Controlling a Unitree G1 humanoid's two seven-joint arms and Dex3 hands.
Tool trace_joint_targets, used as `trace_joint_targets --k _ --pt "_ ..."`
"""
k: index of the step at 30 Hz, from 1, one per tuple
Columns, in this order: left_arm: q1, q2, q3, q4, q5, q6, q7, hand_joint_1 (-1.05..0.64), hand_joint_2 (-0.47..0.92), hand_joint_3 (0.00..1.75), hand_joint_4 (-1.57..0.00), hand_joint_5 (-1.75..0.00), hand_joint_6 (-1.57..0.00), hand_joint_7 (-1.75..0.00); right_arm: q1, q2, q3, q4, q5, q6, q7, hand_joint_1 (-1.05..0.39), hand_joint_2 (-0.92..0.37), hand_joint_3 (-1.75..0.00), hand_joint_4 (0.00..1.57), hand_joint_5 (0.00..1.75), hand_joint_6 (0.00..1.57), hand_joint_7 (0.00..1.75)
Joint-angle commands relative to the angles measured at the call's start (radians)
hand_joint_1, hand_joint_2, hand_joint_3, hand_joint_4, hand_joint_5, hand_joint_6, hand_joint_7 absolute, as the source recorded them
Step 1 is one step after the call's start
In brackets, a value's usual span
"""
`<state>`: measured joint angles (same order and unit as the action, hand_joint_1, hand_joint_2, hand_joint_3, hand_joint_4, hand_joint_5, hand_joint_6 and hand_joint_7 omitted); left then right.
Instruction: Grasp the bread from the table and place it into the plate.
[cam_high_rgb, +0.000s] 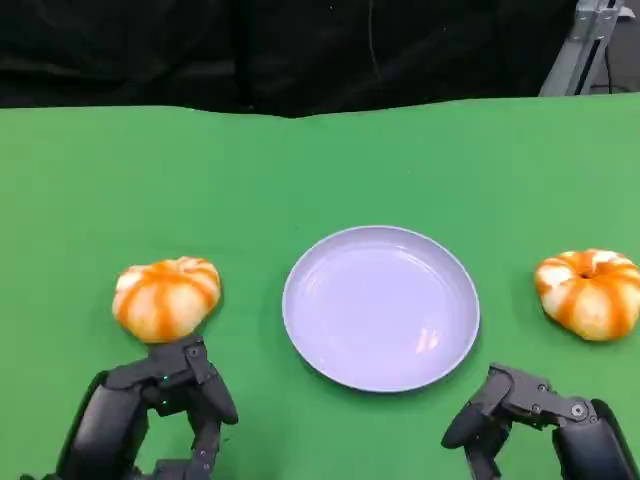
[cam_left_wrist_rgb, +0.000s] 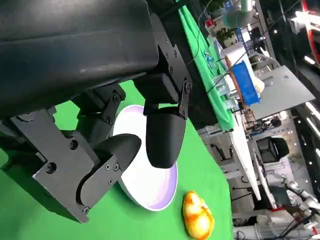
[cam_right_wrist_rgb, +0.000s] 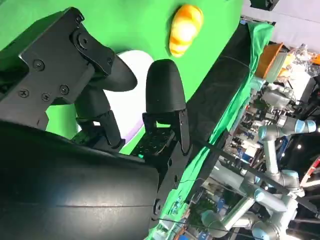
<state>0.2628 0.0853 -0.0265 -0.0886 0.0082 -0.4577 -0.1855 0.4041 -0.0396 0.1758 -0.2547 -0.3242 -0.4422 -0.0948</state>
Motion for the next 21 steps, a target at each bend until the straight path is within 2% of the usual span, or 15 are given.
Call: trace_joint_targets --k 1,7,11,13,14,15,16,18,20,21 --pt "0.003 0.015 0.005 -0.011 0.000 0.003 0.004 -0.05 0.28 1.52 -0.86 -1.75 -0.84 -1.57 0.004 -0.001 0.000 -0.011 0.010 0.013 0.002 -0.04 -0.32 -1.32 0.83 1.60 0.84 1.29" --pt "-0.012 0.010 0.018 0.008 -0.013 0.003 0.008 -0.03 0.27 1.53 -0.82 -1.68 -0.80 -1.51 0.003 0.000 0.001 -0.003 0.014 0.012 0.000 -0.03 -0.30 -1.35 0.84 1.58 0.85 1.29" --pt "-0.022 0.013 0.020 0.005 -0.031 0.037 0.000 0.00 0.35 1.37 -0.77 -1.52 -0.75 -1.28 0.003 0.002 0.002 -0.002 0.013 0.013 -0.002 -0.03 -0.29 -1.35 0.84 1.57 0.85 1.29" --pt "-0.037 0.031 0.021 -0.014 -0.001 0.089 0.003 -0.02 0.50 1.05 -0.69 -1.29 -0.71 -0.99 0.002 0.005 0.004 -0.006 0.009 0.019 -0.002 -0.05 -0.31 -1.33 0.85 1.59 0.85 1.29" --pt "-0.042 0.038 0.022 -0.022 0.015 0.107 0.006 -0.06 0.61 0.80 -0.65 -1.14 -0.69 -0.77 0.001 0.006 0.005 -0.007 0.008 0.021 -0.002 -0.05 -0.32 -1.32 0.84 1.59 0.85 1.29" --pt "-0.048 0.046 0.022 -0.029 0.040 0.120 0.012 -0.08 0.66 0.70 -0.64 -1.09 -0.70 -0.68 0.000 0.006 0.005 -0.005 0.008 0.019 -0.002 -0.05 -0.32 -1.32 0.84 1.59 0.85 1.29" --pt "-0.052 0.051 0.022 -0.034 0.057 0.128 0.015 -0.11 0.74 0.52 -0.61 -0.99 -0.69 -0.53 -0.002 0.006 0.004 -0.004 0.008 0.018 -0.003 -0.05 -0.32 -1.31 0.84 1.59 0.85 1.29" --pt "-0.062 0.068 0.020 -0.058 0.116 0.168 0.027 -0.13 0.81 0.36 -0.60 -0.94 -0.71 -0.41 -0.003 0.006 0.004 -0.003 0.011 0.017 -0.002 -0.05 -0.32 -1.31 0.83 1.59 0.85 1.29" --pt "-0.071 0.082 0.018 -0.088 0.176 0.214 0.037 -0.23 0.87 0.13 -0.51 -0.76 -0.64 -0.22 -0.003 0.006 0.004 -0.004 0.014 0.019 0.000 -0.04 -0.31 -1.32 0.83 1.59 0.85 1.29" --pt "-0.073 0.085 0.017 -0.096 0.191 0.228 0.040 -0.24 0.88 0.09 -0.50 -0.73 -0.63 -0.19 -0.003 0.006 0.004 -0.004 0.014 0.019 0.000 -0.04 -0.31 -1.32 0.83 1.59 0.85 1.29"
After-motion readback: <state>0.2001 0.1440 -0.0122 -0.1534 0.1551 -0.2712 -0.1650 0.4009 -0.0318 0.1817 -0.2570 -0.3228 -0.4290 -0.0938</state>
